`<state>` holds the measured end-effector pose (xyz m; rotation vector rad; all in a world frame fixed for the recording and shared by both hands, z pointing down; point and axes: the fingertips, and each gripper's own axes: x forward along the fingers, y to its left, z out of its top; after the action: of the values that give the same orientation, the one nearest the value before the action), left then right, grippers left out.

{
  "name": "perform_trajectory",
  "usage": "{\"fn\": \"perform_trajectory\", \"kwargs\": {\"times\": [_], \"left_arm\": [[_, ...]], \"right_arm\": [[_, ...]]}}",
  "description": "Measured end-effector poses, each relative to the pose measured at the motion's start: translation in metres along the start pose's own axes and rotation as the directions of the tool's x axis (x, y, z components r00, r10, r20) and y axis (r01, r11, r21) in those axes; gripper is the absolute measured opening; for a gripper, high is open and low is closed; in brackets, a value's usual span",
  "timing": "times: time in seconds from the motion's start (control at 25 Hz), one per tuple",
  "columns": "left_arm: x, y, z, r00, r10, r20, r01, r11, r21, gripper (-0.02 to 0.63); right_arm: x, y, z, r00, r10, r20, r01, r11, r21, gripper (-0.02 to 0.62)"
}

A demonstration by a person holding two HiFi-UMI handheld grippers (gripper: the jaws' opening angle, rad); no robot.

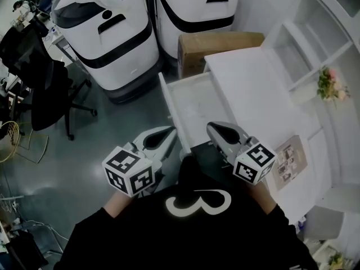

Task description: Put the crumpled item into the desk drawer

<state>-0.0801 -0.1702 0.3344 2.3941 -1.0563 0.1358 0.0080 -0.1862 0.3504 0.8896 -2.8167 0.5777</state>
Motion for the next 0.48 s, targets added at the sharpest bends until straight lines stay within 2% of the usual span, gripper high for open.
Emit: {"fn": "perform_trajectory", "kwargs": {"times": [0.48], "left_arm": [[-0.008,-0.017,-0.014,1.0,-0.014,-0.02,0.015,1.0,0.021,0.009]], "right_arm": [[-0.015,0.02,-0.009,1.0,-0.003,0.005,0.003,1.0,-0.024,0.003]]}}
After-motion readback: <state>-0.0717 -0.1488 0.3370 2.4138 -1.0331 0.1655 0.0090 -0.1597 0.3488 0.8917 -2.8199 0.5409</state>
